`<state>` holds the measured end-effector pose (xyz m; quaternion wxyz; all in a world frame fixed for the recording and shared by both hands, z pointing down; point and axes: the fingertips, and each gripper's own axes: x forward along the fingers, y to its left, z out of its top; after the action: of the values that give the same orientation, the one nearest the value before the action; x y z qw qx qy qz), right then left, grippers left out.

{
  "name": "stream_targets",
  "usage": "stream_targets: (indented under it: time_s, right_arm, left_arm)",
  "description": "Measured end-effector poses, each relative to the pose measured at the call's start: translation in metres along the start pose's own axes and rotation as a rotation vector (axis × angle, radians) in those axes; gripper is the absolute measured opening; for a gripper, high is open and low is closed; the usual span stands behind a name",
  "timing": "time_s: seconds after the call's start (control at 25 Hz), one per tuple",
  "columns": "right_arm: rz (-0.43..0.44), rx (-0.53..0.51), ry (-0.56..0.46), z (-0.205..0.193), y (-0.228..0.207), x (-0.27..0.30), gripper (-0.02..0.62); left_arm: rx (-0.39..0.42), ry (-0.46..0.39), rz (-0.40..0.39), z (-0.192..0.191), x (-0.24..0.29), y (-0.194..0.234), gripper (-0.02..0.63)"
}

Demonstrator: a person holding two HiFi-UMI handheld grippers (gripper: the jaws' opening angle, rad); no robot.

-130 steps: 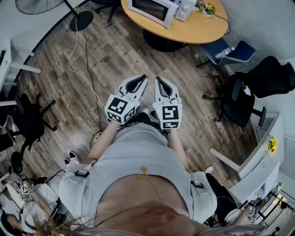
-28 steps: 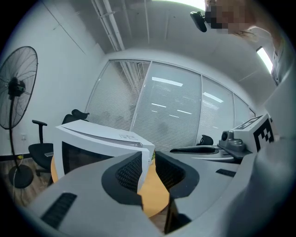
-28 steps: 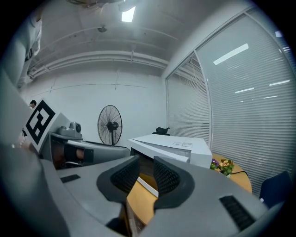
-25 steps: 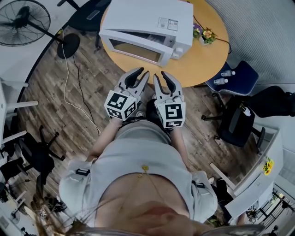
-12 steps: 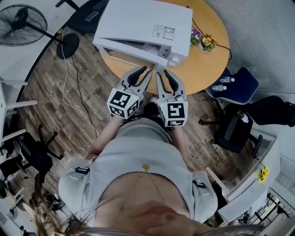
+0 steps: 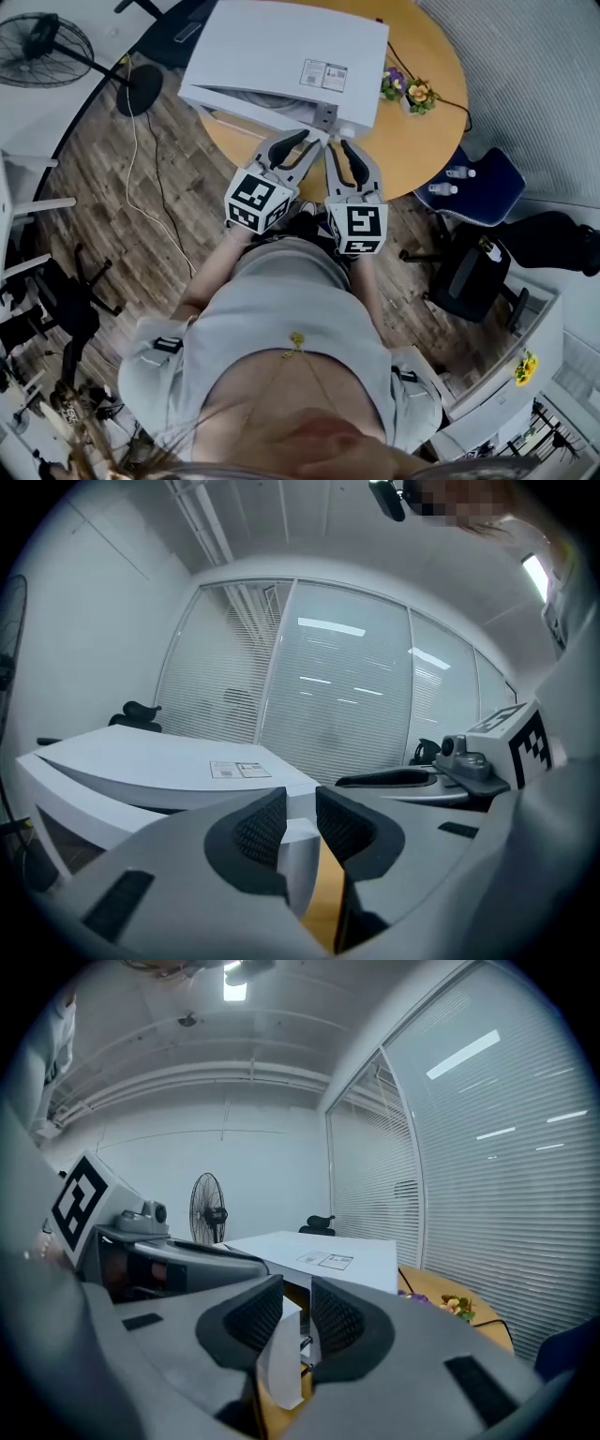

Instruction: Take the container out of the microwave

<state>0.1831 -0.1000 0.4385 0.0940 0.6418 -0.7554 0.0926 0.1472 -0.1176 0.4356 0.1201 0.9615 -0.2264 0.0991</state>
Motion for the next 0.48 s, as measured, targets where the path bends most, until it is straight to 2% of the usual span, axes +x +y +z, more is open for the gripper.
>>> stream_targets:
  time_s: [0.12,0.36,0.48]
  right_arm:
    - [-0.003,-0.003,0.003,-0.001,-0.013,0.002,0.101]
    - [-0.005,-0.009,-0.003,0.003,-0.036,0.005,0.101]
    - [0.004,-0.012,0.000,0.003,-0.040,0.006,0.101]
  left_arm:
    - [-0.033,0.013,-0.018,-0.003,0.011,-0.002,0.097]
    - [-0.022,0.001,-0.021,0.011,0.019,-0.009,0.097]
    - [-0.034,0.028,-0.049,0.006,0.027,-0.013,0.097]
